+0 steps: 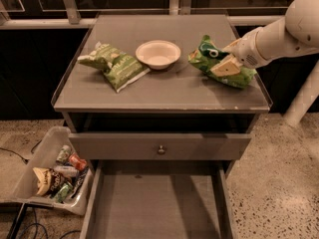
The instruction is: Place green rice chip bag into middle drawer
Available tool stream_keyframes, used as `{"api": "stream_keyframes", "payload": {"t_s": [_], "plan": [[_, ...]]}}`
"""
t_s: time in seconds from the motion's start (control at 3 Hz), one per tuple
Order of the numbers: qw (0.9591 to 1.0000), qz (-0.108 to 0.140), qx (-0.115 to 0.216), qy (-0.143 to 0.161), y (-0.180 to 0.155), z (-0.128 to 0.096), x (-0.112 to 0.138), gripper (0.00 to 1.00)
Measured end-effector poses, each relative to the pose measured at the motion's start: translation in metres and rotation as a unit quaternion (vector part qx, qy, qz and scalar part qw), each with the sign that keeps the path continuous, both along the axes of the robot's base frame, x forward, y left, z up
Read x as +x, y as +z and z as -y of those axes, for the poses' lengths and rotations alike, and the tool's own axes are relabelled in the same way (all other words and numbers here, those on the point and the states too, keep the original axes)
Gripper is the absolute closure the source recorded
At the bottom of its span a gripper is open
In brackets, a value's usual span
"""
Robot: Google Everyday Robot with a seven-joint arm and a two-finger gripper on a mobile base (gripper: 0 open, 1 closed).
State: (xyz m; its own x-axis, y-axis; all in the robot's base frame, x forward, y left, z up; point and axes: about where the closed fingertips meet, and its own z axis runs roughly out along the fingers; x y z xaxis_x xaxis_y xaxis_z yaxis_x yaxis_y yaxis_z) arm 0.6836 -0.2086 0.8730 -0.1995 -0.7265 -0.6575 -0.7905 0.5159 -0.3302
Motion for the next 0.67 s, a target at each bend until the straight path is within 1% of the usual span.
{"api": "stream_keyframes", "payload": {"t_s": [0.33, 0.67], "plan": [[1.0, 0.0, 0.0, 0.0, 0.0, -0.0001, 0.0, 0.89], [1.0, 0.0, -0.001, 0.001, 0.0005, -0.0009, 0.0005, 1.0]]}}
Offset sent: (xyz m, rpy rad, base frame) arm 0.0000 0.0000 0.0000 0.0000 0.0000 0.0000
